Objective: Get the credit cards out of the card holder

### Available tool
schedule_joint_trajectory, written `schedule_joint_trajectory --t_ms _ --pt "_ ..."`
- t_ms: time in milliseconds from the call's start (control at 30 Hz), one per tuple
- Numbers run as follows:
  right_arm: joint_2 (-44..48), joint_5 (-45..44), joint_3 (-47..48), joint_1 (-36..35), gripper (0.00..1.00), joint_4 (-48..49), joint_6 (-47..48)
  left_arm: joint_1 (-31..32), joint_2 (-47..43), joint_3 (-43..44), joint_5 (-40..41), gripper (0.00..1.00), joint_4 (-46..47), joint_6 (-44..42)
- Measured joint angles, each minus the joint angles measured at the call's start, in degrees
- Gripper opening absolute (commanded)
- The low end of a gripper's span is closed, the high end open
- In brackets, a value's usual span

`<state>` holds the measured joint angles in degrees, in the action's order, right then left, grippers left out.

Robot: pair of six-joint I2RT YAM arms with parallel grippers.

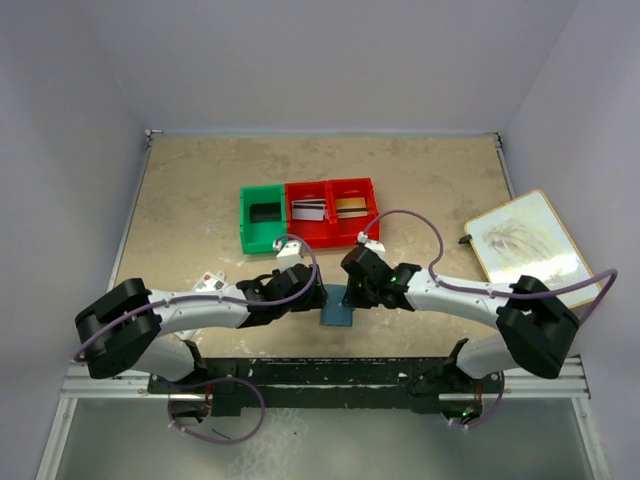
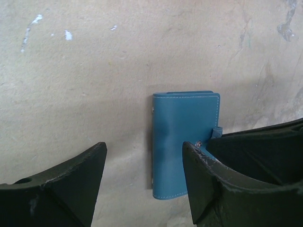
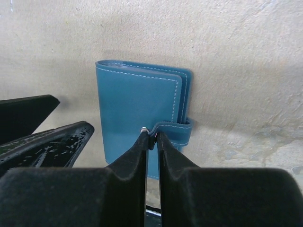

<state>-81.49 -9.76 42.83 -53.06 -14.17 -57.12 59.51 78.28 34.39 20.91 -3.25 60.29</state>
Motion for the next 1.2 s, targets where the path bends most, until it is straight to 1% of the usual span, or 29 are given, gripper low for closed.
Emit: schedule_joint_trajectory --t_ms 133,200,333,733,867,967,1200 --pt "2.91 0.31 -2.25 0.92 0.16 1.20 -0.79 0.76 3.43 2.45 -0.59 0.61 0.46 -1.40" --pt "3.48 0.26 -2.36 1.01 0.16 1.20 -1.22 1.09 5.95 3.78 -1.44 0.58 0.61 -2.01" --pt "3.52 -0.44 -2.36 1.01 0.17 0.07 -2.19 1.66 9.42 5.86 -2.34 0.57 0.96 -2.80" --pt "4.46 -4.61 -2.36 1.01 0.25 -6.03 -3.82 2.25 10.25 7.48 -1.99 0.56 -1.95 -3.54" --pt "4.44 -5.18 -2.36 1.01 0.29 -7.06 -3.80 2.40 12.00 10.08 -1.09 0.54 -4.68 -4.31" --pt "4.44 -5.20 -2.36 1.49 0.29 -6.91 -3.43 2.45 12.76 11.21 -0.87 0.54 -5.77 -4.52" --pt "6.73 -0.15 -3.63 6.60 0.26 -1.31 -0.44 2.45 12.76 11.43 -0.70 0.54 -6.43 -4.79"
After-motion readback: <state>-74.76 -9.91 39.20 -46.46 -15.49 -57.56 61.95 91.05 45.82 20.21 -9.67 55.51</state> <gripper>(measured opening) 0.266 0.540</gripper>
